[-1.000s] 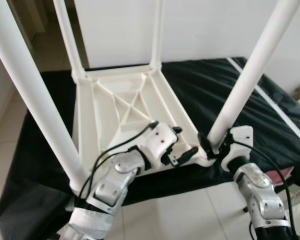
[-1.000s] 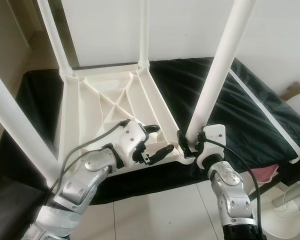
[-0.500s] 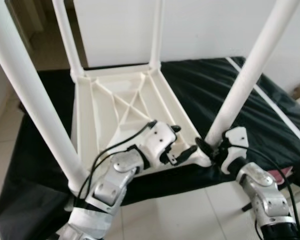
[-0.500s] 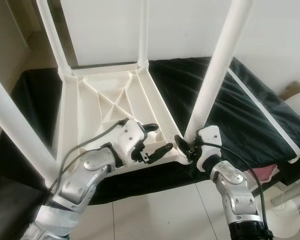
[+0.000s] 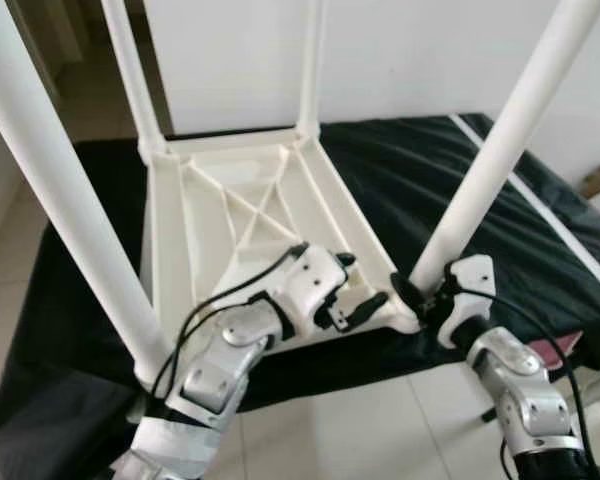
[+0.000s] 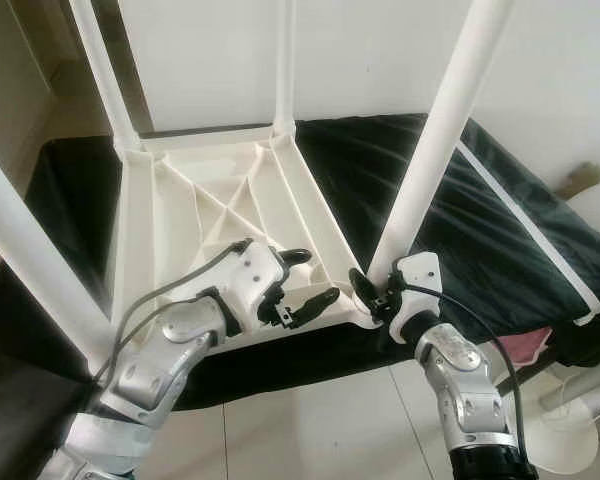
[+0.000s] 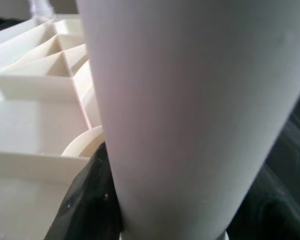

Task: Building children table

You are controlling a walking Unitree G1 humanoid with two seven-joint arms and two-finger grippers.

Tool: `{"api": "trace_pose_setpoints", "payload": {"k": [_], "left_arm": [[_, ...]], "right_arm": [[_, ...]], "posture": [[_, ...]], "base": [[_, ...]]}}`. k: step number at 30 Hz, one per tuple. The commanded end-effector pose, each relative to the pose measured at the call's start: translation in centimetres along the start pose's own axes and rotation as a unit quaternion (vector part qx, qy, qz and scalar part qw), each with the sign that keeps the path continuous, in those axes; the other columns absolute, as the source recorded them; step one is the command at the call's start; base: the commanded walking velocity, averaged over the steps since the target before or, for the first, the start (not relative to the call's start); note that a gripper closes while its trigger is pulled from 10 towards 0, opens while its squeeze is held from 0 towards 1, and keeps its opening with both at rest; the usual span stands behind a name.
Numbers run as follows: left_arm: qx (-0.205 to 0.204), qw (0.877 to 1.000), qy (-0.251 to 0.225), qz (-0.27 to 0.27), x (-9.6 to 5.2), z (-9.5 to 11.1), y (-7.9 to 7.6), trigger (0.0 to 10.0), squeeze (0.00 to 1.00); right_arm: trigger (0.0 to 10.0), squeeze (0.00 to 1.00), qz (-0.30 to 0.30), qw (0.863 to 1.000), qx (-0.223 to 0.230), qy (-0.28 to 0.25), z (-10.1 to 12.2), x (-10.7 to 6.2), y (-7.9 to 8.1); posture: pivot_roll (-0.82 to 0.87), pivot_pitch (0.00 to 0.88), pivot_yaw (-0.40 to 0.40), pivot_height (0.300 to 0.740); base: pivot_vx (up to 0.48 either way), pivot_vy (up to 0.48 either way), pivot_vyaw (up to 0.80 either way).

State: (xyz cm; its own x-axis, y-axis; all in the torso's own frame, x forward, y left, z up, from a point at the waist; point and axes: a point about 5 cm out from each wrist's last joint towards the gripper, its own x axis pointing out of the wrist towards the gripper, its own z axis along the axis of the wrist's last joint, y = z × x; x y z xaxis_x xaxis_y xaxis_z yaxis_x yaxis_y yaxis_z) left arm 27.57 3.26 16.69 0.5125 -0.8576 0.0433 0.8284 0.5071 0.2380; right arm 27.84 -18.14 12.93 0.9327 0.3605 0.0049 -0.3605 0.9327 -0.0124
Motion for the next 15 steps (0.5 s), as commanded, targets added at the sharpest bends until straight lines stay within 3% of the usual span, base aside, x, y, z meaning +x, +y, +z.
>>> {"api": "trace_pose_setpoints", "payload": {"k": [1,5,12,14,15], "left_arm": [[-0.002,1.000,0.003,-0.005,0.1,-0.1,-0.1,10.0,0.00],[-0.004,1.000,0.003,-0.008,0.1,0.0,-0.2,10.0,0.00],[-0.004,1.000,0.003,-0.010,0.1,0.0,-0.3,10.0,0.00],[-0.004,1.000,0.002,-0.012,0.1,0.1,-0.3,10.0,0.00],[-0.004,1.000,0.002,-0.012,0.1,0.1,-0.3,10.0,0.00]], "right_arm": [[10.0,0.00,-0.015,1.000,0.018,0.013,-0.7,-0.2,0.2],[10.0,0.00,-0.062,0.997,0.044,-0.010,-0.5,-0.4,1.0],[10.0,0.00,-0.096,0.994,0.049,-0.012,-0.6,-0.5,1.4],[10.0,0.00,-0.156,0.986,0.059,-0.011,-1.0,-0.7,1.7],[10.0,0.00,-0.156,0.986,0.059,-0.011,-1.0,-0.7,1.7]], "posture": [[-0.05,0.047,-0.051,0.740],[-0.05,0.053,-0.040,0.740],[-0.06,0.056,-0.037,0.740],[-0.05,0.060,-0.038,0.740],[-0.05,0.060,-0.038,0.740]], "base": [[0.000,0.000,0.00],[0.000,0.000,0.00],[0.000,0.000,0.00],[0.000,0.000,0.00],[0.000,0.000,0.00]]}}
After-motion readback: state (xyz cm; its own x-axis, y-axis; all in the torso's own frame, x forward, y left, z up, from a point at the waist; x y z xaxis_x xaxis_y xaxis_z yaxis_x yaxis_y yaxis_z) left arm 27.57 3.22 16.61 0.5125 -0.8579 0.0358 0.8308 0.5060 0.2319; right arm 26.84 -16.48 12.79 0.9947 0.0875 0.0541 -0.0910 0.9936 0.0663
